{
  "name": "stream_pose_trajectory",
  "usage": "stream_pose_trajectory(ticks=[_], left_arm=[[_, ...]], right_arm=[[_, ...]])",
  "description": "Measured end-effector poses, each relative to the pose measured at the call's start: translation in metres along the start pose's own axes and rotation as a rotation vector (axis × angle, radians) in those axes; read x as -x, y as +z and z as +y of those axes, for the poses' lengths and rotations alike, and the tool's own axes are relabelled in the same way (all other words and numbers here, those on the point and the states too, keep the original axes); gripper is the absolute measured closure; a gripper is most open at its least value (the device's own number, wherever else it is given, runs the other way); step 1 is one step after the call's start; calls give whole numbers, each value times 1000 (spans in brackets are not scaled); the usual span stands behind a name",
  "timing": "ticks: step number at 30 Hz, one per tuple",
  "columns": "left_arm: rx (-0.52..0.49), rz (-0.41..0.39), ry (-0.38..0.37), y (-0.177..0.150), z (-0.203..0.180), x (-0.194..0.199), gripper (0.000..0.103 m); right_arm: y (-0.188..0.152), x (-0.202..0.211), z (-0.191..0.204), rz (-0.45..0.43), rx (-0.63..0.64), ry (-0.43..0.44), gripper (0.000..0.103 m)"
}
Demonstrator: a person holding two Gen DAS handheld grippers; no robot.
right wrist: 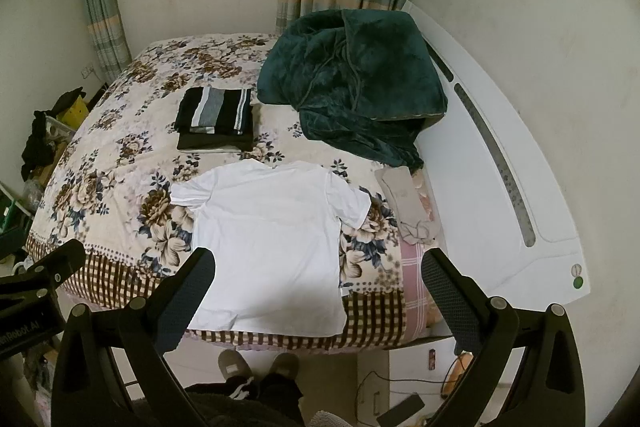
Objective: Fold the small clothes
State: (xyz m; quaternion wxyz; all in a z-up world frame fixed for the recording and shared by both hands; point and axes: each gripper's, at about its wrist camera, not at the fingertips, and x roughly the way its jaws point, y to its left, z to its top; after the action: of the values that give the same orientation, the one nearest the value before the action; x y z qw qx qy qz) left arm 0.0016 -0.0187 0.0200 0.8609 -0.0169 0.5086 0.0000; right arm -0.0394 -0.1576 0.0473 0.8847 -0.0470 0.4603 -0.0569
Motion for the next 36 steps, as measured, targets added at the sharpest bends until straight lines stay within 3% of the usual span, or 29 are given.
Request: stream_pose_trajectory(ticks=[31, 36], left_arm=[[10, -14, -2, 1, 12, 3, 0], [6, -22, 6, 19, 18, -9, 0]], right_arm=[[8, -1, 16, -15, 15, 13, 0], [13, -15, 24, 1, -7, 5, 0]])
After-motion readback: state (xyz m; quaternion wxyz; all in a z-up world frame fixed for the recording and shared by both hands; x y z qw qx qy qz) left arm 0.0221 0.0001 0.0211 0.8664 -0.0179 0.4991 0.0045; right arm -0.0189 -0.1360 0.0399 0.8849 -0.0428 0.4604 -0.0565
